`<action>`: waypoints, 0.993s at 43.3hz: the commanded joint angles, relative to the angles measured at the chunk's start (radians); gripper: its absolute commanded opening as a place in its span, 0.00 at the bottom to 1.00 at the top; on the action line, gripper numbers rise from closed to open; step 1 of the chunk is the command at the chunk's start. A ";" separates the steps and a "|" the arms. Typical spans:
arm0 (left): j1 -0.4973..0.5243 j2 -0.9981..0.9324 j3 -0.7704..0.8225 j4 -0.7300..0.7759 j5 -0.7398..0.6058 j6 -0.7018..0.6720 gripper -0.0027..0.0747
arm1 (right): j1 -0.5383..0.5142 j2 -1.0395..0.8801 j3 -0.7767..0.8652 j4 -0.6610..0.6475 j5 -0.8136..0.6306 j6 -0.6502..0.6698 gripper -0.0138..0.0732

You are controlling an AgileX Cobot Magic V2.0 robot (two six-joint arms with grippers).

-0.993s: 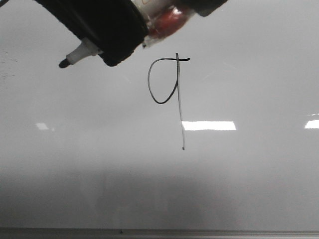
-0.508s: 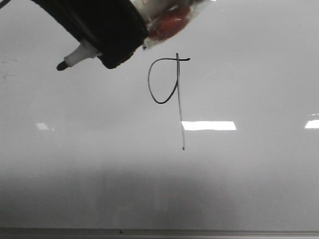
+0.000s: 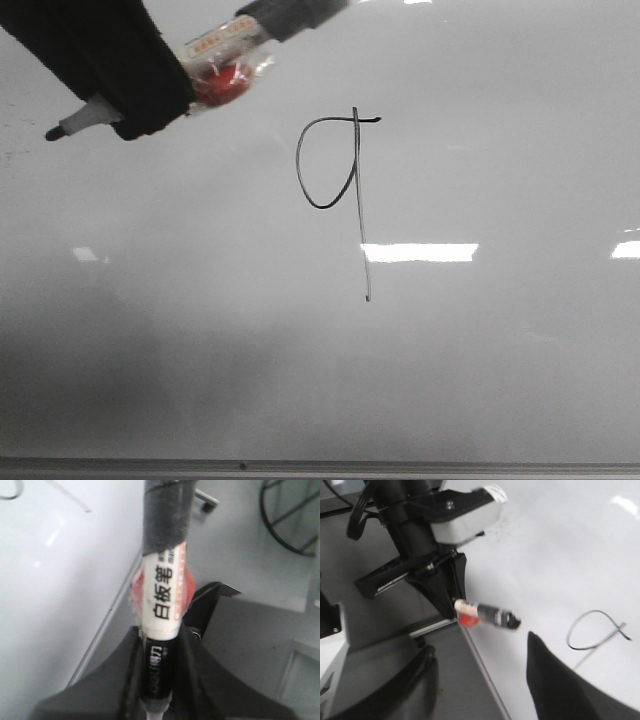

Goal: Write number 9 on whiteboard

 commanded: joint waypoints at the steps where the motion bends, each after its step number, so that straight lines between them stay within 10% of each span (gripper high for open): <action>1: 0.079 -0.032 -0.006 0.000 -0.113 -0.122 0.01 | -0.044 -0.104 0.048 -0.015 -0.092 0.059 0.55; 16: 0.398 -0.032 0.212 0.002 -0.447 -0.267 0.01 | -0.098 -0.452 0.492 -0.024 -0.317 0.216 0.07; 27: 0.499 -0.017 0.369 -0.044 -0.761 -0.268 0.01 | -0.098 -0.504 0.565 -0.023 -0.323 0.216 0.09; 43: 0.499 0.135 0.300 -0.085 -0.818 -0.268 0.01 | -0.098 -0.504 0.565 -0.023 -0.323 0.216 0.09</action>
